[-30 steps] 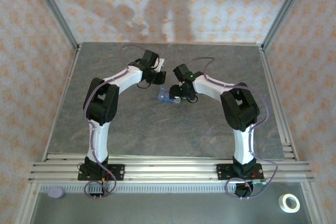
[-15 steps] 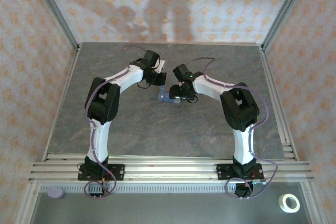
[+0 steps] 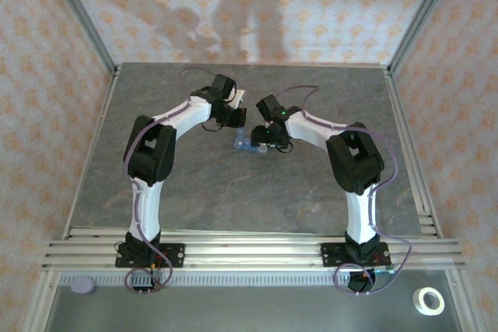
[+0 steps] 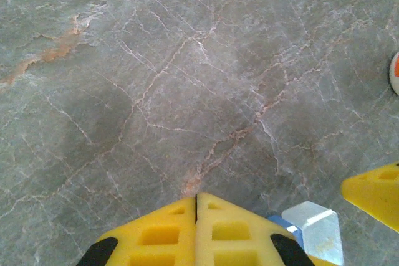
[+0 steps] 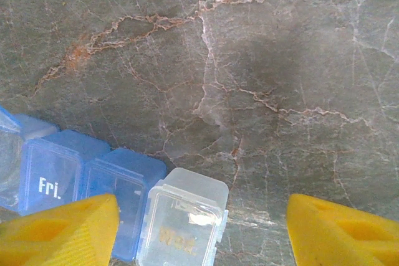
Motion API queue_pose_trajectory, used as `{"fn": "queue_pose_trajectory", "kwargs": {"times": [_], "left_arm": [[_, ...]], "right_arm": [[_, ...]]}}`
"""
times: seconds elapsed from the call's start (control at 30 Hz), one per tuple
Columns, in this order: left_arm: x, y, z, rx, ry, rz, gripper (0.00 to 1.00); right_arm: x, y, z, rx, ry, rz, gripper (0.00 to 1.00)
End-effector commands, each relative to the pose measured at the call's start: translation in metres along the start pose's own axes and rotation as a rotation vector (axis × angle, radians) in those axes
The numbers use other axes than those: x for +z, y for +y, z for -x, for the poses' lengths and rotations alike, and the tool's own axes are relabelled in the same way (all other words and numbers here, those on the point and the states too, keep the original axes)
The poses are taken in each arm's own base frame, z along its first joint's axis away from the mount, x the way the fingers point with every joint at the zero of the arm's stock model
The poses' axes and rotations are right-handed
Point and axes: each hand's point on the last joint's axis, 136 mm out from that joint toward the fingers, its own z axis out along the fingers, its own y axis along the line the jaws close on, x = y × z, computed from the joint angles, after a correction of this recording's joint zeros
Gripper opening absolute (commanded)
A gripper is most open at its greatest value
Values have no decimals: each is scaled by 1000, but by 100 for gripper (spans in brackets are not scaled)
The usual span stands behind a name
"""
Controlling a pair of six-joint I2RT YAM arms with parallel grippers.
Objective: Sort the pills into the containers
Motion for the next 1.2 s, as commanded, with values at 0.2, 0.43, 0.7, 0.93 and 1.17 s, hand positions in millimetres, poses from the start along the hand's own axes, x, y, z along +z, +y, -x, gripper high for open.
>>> {"fn": "queue_pose_trajectory", "kwargs": {"times": [0.2,0.43,0.7,0.93,1.17], "left_arm": [[-25,-19,-6,22,1,-57,0],[-24,-17,-6,21,-15,-45,0],[-27,-10,24,-6,-127,4,0],[-10,-3,25,-21,-62,30,0],[7,9,13,-30,3,61,0]], "right_arm": [[13,-13,-5,24,18,-70,71],[13,-12,-4,25,18,-65,71],[14,-12,-4,25,21,-69,71],[15,-11,-5,29,24,-67,71],[15,-12,-5,34,24,-67,71]]}}
